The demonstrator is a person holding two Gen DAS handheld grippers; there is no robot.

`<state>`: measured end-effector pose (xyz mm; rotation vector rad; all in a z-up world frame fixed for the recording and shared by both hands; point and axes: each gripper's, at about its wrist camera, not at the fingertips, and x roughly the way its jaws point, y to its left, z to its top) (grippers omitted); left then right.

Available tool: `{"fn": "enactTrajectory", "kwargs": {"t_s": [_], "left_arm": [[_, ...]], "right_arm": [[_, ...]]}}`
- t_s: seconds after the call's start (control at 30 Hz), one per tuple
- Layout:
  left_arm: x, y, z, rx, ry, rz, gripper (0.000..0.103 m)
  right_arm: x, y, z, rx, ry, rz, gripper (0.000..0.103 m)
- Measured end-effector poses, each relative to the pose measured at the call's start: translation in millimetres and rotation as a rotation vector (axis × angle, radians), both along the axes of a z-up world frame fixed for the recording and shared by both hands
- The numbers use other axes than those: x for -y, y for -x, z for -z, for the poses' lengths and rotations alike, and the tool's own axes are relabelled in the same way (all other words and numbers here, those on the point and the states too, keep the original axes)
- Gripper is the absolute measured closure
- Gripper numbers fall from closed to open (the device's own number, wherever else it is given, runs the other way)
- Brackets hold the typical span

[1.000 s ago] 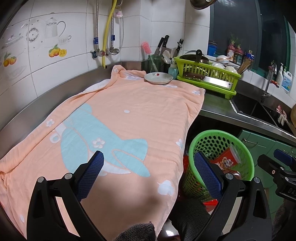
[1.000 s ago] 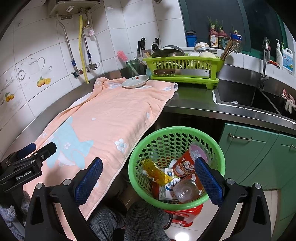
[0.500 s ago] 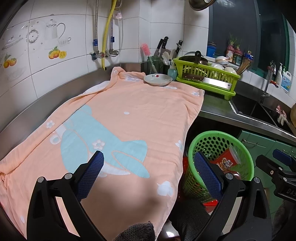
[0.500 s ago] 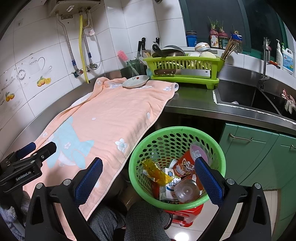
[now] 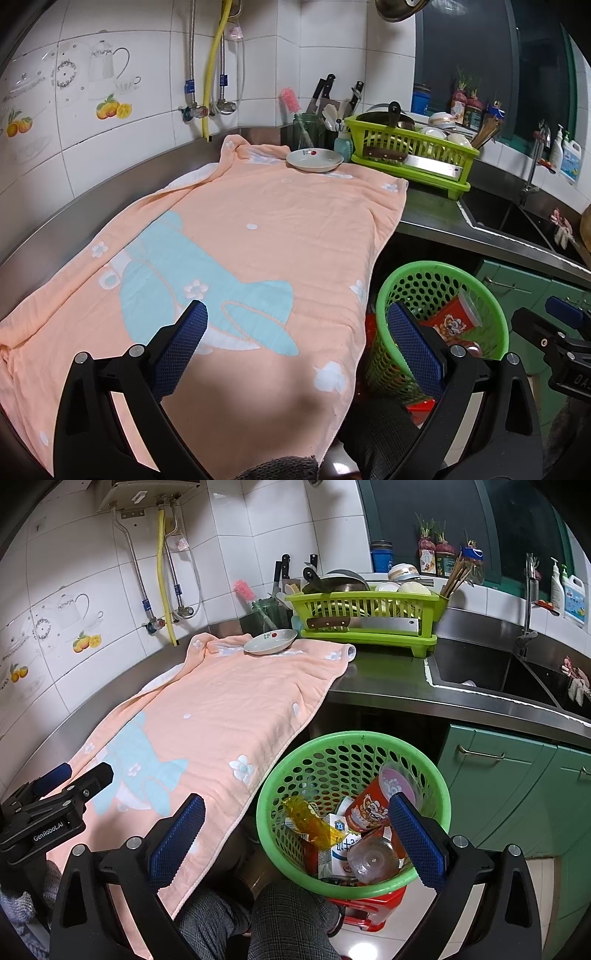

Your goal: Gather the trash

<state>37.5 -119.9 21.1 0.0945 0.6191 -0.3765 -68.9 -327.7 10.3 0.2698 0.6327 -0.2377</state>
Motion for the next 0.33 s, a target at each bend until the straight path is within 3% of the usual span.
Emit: {"fn": "enactTrajectory", "kwargs": {"t_s": [0.33], "left_arm": [[1.3,-0.9,0.1,0.005,-0.002,0.010,0.007]], "right_arm": [[-0.1,1.8,0.9,0.003,-0.001,0.008,0.007]]}}
